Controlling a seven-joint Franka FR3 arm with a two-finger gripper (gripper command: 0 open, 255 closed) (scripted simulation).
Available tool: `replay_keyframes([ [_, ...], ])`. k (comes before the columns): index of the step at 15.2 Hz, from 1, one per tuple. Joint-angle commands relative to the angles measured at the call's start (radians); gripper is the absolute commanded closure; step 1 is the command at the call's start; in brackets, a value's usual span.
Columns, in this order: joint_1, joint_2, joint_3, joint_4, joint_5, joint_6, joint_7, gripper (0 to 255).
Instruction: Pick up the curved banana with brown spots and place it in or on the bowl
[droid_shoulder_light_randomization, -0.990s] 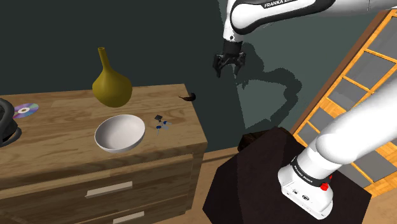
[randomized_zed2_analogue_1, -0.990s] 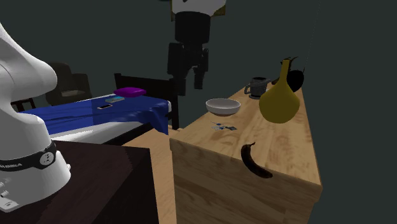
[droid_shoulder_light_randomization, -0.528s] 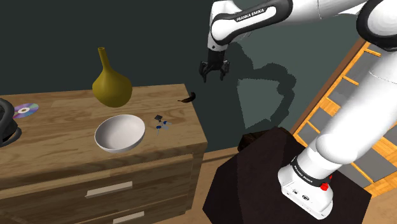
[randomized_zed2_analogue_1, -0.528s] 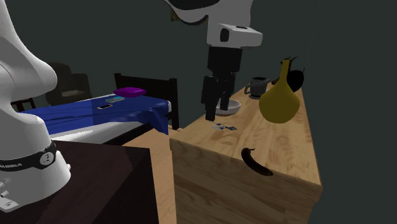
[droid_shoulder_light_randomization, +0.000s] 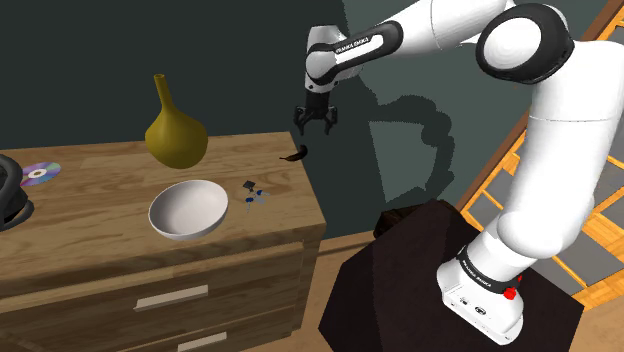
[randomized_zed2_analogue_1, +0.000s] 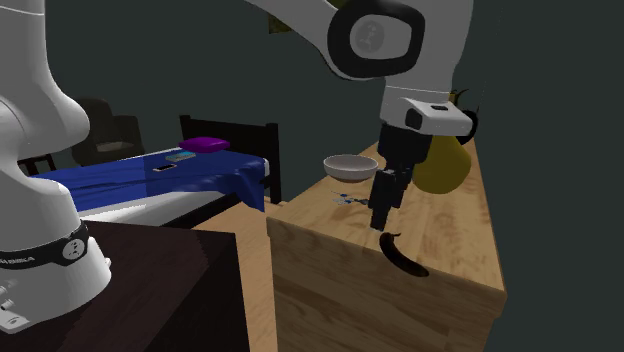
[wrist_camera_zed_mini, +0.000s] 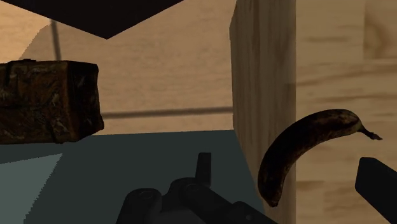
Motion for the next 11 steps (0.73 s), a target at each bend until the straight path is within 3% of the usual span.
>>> replay_keyframes([
  [1, 0.005, 0.081, -0.005, 0.076, 0.001, 0.000, 0.018, 0],
  [6, 0.019, 0.275, -0.015, 0.292, 0.006, -0.031, 0.051, 0],
  [11, 0.022, 0.300, -0.017, 0.264, 0.003, 0.023, 0.052, 0],
])
